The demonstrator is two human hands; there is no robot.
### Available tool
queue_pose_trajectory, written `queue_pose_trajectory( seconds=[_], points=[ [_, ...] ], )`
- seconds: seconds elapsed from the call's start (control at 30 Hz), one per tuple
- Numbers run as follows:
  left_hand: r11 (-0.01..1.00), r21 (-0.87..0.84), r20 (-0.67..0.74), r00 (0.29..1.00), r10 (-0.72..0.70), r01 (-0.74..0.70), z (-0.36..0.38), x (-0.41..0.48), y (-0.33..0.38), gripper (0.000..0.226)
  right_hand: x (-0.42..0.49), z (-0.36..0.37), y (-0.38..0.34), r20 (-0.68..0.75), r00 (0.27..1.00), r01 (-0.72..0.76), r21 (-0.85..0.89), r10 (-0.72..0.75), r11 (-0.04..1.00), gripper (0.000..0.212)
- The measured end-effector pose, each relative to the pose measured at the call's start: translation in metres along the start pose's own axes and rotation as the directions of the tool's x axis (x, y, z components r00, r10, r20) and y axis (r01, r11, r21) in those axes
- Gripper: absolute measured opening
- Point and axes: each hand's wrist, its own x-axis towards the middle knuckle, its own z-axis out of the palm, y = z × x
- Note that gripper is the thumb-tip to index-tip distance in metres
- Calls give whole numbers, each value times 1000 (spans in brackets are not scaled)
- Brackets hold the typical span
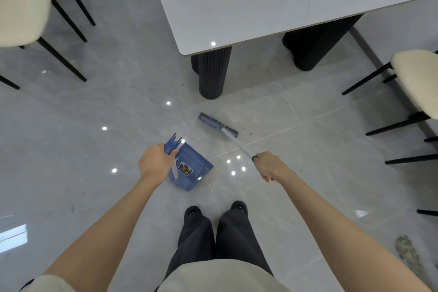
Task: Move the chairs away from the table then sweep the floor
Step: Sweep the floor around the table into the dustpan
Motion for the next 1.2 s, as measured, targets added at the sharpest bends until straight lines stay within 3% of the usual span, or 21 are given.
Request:
queue_pose_trajectory(
  seconds=[0.23,0.33,0.47,0.63,0.9,1.03,1.2],
  points=[
    [999,44,-25,999,-30,31,9,4,-11,35,36,11,-5,1,1000,-26,-170,26,985,22],
    [998,64,-36,999,-24,26,12,7,-11,36,34,17,3,58,997,-27,-292,46,956,33],
    [999,51,-37,999,-13,14,15,10,-8,35,22,17,12,168,984,5,-370,61,929,24],
    [997,74,-28,1000,-13,15,15,6,0,37,11,-1,14,251,961,-60,-224,117,973,22],
    [995,98,27,1000,-9,6,4,-9,-2,40,-9,-33,11,138,986,-78,-141,98,987,34],
    [985,168,33,999,30,-35,-4,-18,-5,43,-11,-31,20,66,998,20,-136,-11,990,36],
    [978,207,25,999,36,-41,1,-23,-17,41,-3,2,45,77,995,-58,-151,70,987,33]
  ],
)
